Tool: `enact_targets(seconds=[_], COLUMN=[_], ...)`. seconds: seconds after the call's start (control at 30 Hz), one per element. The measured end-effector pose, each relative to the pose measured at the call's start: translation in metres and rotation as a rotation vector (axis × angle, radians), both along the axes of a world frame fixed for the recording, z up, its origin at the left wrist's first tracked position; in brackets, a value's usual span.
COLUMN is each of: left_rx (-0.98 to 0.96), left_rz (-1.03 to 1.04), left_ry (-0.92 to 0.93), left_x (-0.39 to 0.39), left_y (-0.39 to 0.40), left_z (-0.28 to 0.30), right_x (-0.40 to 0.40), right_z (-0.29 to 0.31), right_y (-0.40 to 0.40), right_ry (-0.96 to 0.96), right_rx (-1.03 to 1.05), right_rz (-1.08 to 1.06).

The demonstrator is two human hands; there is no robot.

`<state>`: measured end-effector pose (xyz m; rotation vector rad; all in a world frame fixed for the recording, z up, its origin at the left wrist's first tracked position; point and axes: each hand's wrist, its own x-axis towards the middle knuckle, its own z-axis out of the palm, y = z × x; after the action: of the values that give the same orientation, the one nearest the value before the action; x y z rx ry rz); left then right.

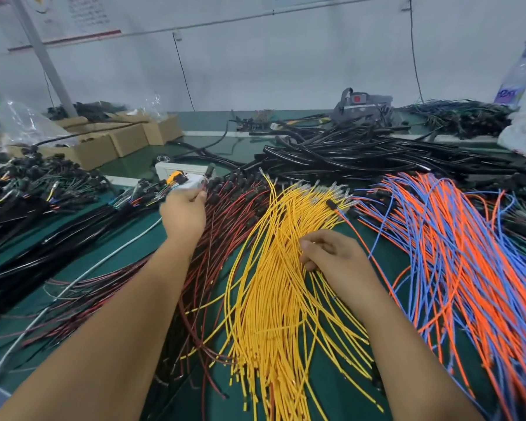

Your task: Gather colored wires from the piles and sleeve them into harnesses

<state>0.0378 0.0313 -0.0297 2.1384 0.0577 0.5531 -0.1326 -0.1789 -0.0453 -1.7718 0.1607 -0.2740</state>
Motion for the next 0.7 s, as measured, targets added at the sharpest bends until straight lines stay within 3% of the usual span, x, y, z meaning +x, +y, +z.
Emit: enact_targets(seconds=[0.07, 0.13, 0.2, 0.33, 0.4, 0.47, 0.53, 0.6, 0.67, 0.7], left_rx=[0.044, -0.068, -0.075, 0.198, 0.016, -0.320, -0.576, -0.682, -0.582, -0.422], left_rz=[0.060, 0.019, -0.165, -0.749, -0.991, -1.164, -1.182, -1.095, -0.970, -0.897], left_ry=[-0.086, -0.075, -0.040, 0.003, 0.154, 0.351, 0.445, 0.423, 0.296, 0.195], left_x=[-0.003, -0.014, -0.031, -0.087, -0.113, -0.130, -0.130, -0.117, -0.099, -0.091], left_y=[0.000, -0.013, -0.035, -0.102, -0.137, -0.160, -0.169, -0.163, -0.147, -0.136], left_z=[0.018, 0.043, 0.070, 0.099, 0.091, 0.081, 0.082, 0.092, 0.105, 0.112], right_x=[-0.001, -0.001, -0.001, -0.001, -0.002, -0.004, -0.009, -0.011, -0.009, -0.008], right_z=[0.001, 0.003, 0.005, 0.011, 0.016, 0.021, 0.023, 0.022, 0.017, 0.015], right_y=[0.000, 0.001, 0.001, -0.003, -0.001, -0.001, -0.006, -0.011, -0.019, -0.022], right_ry=[-0.006, -0.031, -0.073, -0.100, -0.126, -0.156, -0.131, -0.092, -0.023, 0.024], right_rx=[0.002, 0.012, 0.061, 0.187, 0.455, 0.792, 0.994, 1.023, 0.941, 0.896], right_rz=[-0.013, -0.062, -0.132, -0.154, -0.085, 0.047, 0.249, 0.465, 0.594, 0.653])
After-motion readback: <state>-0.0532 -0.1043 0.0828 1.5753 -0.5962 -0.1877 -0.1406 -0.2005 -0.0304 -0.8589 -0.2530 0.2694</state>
